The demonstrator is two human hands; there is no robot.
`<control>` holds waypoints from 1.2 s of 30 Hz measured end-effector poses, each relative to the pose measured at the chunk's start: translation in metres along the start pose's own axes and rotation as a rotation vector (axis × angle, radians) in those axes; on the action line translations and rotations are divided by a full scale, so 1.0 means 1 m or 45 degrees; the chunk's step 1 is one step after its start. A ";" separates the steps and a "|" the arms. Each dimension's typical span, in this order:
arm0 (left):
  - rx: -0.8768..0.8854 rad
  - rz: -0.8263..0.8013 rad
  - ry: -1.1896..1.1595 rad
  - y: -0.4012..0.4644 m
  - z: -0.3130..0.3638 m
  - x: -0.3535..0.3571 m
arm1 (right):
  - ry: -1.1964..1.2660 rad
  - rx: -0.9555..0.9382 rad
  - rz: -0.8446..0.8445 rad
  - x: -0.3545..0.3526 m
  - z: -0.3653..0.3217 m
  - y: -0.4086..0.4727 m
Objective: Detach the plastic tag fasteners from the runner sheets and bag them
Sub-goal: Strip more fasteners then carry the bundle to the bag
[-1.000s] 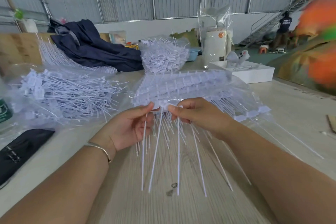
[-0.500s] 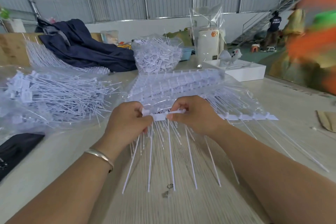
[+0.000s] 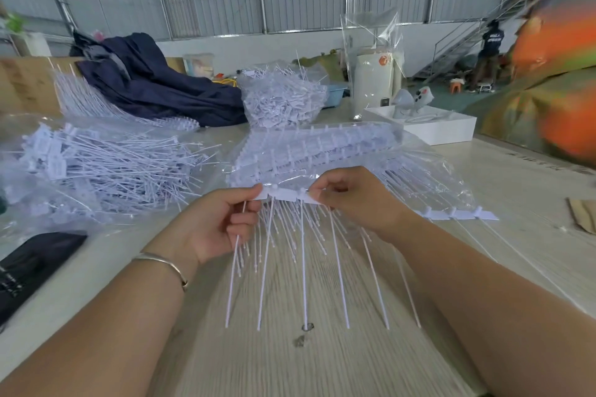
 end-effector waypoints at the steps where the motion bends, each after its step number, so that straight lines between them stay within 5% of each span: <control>1: 0.027 0.023 0.077 0.000 0.001 0.000 | 0.028 -0.019 -0.004 0.000 -0.001 0.000; 11: 0.121 0.186 0.821 -0.004 0.008 -0.007 | 0.088 -0.006 -0.122 -0.009 -0.003 -0.003; 20: -0.148 -0.144 1.110 -0.016 0.017 -0.016 | 0.088 0.056 -0.381 -0.004 -0.009 -0.006; 25: -0.111 -0.244 1.114 -0.018 0.017 -0.015 | 0.090 0.064 -0.387 -0.011 -0.008 -0.008; 28: -0.130 -0.112 1.305 -0.014 0.013 -0.009 | 0.041 0.090 -0.405 -0.006 -0.007 -0.007; 33: -0.073 0.540 2.103 -0.007 0.009 -0.009 | -0.135 0.064 -0.372 0.008 -0.007 -0.004; 36: 0.004 0.560 1.953 -0.006 0.009 -0.015 | -0.041 0.012 -0.220 0.000 -0.009 -0.005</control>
Point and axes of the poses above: each hand's wrist, its own y-axis towards the middle knuckle, its own x-axis out of the palm, z = x × y, the point moved 1 cm from there along y, towards the middle knuckle, and after that the axes turned 13 degrees about -z, right-handed, at the moved point
